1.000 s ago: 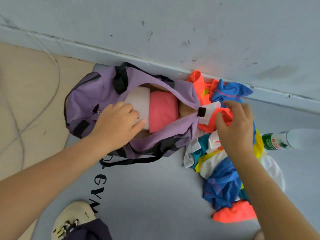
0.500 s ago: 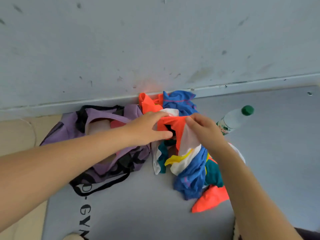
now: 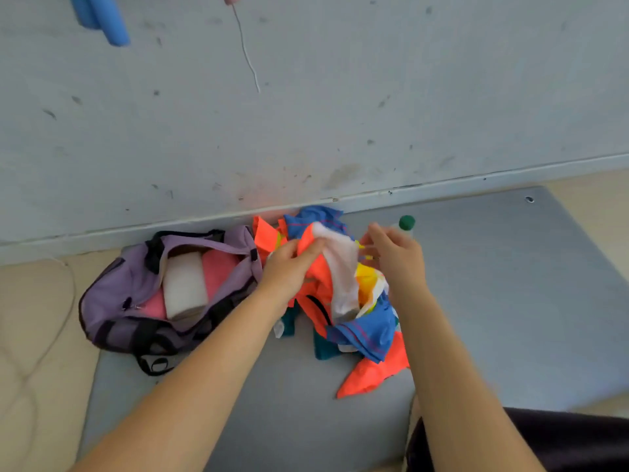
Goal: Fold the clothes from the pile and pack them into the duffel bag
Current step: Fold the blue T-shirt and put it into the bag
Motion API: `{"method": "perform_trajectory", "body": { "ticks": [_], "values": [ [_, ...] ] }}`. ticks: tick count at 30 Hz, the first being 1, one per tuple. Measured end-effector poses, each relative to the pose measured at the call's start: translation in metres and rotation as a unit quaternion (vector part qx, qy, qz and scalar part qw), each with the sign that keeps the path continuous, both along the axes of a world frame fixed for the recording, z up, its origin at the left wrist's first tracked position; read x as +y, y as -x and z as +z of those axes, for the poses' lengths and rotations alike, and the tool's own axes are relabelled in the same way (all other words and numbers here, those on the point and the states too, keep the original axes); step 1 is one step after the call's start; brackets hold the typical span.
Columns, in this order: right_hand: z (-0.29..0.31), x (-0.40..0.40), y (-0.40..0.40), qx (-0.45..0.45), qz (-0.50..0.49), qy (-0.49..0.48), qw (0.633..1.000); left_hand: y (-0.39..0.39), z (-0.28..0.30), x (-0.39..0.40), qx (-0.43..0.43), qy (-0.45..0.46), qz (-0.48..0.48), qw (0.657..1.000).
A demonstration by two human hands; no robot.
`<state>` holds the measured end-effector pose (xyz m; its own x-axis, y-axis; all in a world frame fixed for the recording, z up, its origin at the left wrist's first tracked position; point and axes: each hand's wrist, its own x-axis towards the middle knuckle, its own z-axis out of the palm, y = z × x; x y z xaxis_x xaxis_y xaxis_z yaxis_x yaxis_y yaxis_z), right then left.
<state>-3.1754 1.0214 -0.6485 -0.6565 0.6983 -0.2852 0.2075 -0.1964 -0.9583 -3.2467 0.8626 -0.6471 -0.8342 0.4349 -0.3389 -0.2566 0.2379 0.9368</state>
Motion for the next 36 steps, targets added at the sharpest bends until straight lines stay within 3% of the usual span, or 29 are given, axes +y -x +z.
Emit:
{"method": "perform_trajectory", "body": {
  "ticks": [4,7,14,17,19,22,26,27,28,30,31,34,36],
  "values": [
    [-0.083,0.021,-0.051,-0.197,-0.008,0.016,0.98,-0.026,-0.067,-0.03,-0.071,0.127,0.012,0.989],
    [-0.126,0.026,-0.072,-0.273,0.005,-0.005,0.962,-0.041,-0.113,-0.04,-0.121,0.16,-0.005,0.98],
    [-0.169,0.041,-0.053,-0.227,0.027,0.051,0.972,-0.054,-0.165,-0.026,-0.279,0.158,0.028,0.947],
    [-0.175,0.048,-0.043,-0.246,0.048,0.041,0.967,-0.05,-0.181,-0.003,-0.29,0.083,0.051,0.952],
    [-0.173,0.052,-0.043,-0.224,0.065,0.016,0.972,-0.041,-0.181,0.015,-0.241,0.037,0.053,0.968],
    [-0.154,0.057,-0.044,-0.167,0.053,0.032,0.984,-0.02,-0.163,0.038,-0.096,-0.009,0.077,0.992],
    [-0.096,0.046,-0.036,0.036,0.089,0.224,0.97,-0.006,-0.107,0.041,0.083,0.062,0.077,0.992],
    [-0.08,0.038,-0.032,0.058,0.123,0.222,0.966,-0.008,-0.091,0.039,0.058,0.076,0.051,0.994],
    [-0.064,0.028,-0.028,0.07,0.165,0.209,0.961,-0.012,-0.073,0.036,-0.021,0.063,0.017,0.998],
    [-0.033,0.004,-0.024,0.062,0.269,0.181,0.944,-0.019,-0.041,0.027,-0.226,-0.039,-0.027,0.973],
    [-0.019,-0.008,-0.024,0.041,0.331,0.158,0.929,-0.021,-0.027,0.019,-0.283,-0.092,-0.027,0.954],
    [0.023,-0.036,-0.029,-0.077,0.497,0.024,0.864,-0.028,0.02,-0.007,-0.292,-0.137,0.022,0.946],
    [0.054,-0.044,-0.037,-0.13,0.547,-0.039,0.826,-0.032,0.052,-0.024,-0.262,-0.129,0.046,0.955]
  ]
}}
